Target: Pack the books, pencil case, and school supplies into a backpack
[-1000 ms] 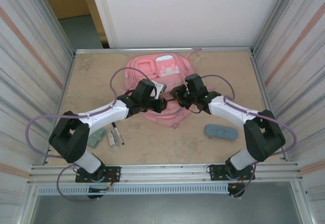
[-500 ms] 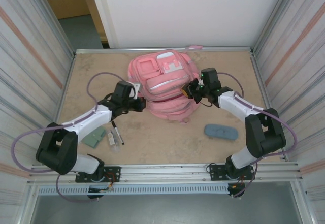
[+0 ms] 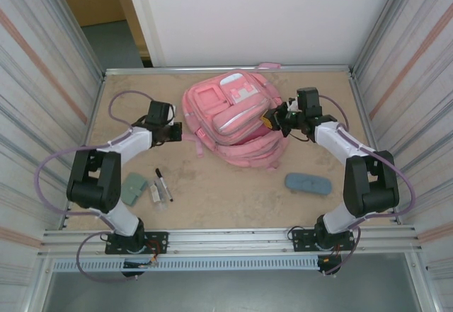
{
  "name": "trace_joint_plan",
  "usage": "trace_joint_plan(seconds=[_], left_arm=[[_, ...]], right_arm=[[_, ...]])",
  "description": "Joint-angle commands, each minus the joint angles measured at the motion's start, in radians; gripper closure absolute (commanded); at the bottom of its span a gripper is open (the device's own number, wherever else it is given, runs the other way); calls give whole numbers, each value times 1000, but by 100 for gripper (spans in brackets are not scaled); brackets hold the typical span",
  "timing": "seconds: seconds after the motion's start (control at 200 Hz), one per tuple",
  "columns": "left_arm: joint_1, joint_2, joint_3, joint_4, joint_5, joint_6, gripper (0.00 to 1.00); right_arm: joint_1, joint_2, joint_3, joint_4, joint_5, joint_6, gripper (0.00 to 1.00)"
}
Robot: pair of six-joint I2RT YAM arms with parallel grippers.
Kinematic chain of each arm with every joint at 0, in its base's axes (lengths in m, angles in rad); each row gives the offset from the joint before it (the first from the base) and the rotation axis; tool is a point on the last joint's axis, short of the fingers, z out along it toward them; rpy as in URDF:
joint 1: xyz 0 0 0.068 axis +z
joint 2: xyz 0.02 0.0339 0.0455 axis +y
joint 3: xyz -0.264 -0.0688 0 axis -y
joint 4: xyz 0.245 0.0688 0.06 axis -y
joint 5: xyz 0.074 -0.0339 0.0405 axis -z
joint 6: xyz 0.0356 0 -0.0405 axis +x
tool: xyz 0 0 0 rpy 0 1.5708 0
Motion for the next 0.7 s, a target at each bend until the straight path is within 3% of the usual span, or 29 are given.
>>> trace_joint_plan(seconds=[0.0,0.06,0.145,0.21,0.271,0.441,0.697], left_arm=[[-2,-1,59,-5,31,34,100],[-19,-56,22,52,158,38,91],[-53,-162,-93,177,372,69,64],[-60,-208,-177,251,500,73,54],[-62,-213,-220,262,573,86,53],[-126,-121,-214,244,623,137,52],[-199,-30,-126,246,562,162,51]], right_arm=[[27,4,47,25,-35,-26,100],[38,6,51,31,-30,5,100],[40,15,70,26,-39,10,100],[35,19,89,6,-47,-2,100],[30,15,97,-11,-46,-7,100],[21,18,111,-38,-62,-54,100],[23,14,115,-52,-71,-64,100]])
